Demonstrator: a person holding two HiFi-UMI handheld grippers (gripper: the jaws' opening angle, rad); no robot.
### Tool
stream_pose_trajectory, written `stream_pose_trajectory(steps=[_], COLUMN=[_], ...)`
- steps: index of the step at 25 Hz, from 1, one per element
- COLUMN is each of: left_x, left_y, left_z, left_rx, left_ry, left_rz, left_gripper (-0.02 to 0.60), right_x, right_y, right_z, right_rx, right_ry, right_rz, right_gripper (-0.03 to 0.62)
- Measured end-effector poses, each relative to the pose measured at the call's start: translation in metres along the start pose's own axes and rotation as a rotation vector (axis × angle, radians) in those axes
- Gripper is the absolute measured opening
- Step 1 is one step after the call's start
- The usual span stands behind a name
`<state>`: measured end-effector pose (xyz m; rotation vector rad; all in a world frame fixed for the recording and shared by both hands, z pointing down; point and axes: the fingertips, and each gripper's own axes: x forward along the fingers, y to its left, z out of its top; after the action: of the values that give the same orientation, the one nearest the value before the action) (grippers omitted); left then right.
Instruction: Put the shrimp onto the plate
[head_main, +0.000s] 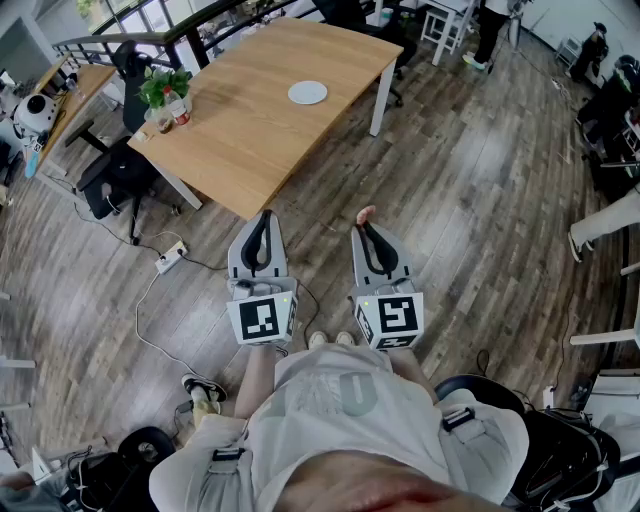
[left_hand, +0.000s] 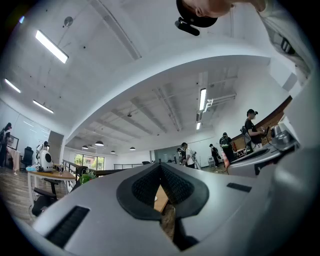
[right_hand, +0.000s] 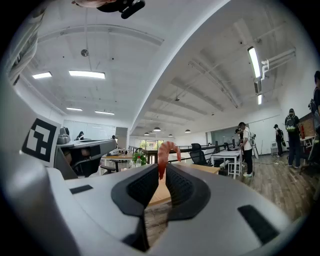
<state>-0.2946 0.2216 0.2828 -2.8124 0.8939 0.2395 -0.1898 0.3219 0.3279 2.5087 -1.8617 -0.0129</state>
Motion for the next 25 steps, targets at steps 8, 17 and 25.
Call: stream_pose_trajectory(steps=[8, 17, 25], left_x=[0.006, 0.006, 0.004], left_y=[-0.003, -0.025, -0.035], left_z=[0.0, -0.004, -0.011], left_rx=[0.007, 0.024, 0.023], left_ry=[0.009, 0.015, 0.051], left_rz=[-0.001, 0.021, 0.068], left_gripper=[0.009, 0.009, 0.009], right_x=[0.001, -0.008, -0.008], right_y=[-0.008, -0.025, -0.047], right_z=[-0.001, -0.015, -0.018], right_rx=[0.011, 0.008, 0.005], right_ry=[0.003, 0.009, 0.004], right_rz=[-0.008, 0.024, 0.046], right_gripper=[0.052, 0.052, 0.052])
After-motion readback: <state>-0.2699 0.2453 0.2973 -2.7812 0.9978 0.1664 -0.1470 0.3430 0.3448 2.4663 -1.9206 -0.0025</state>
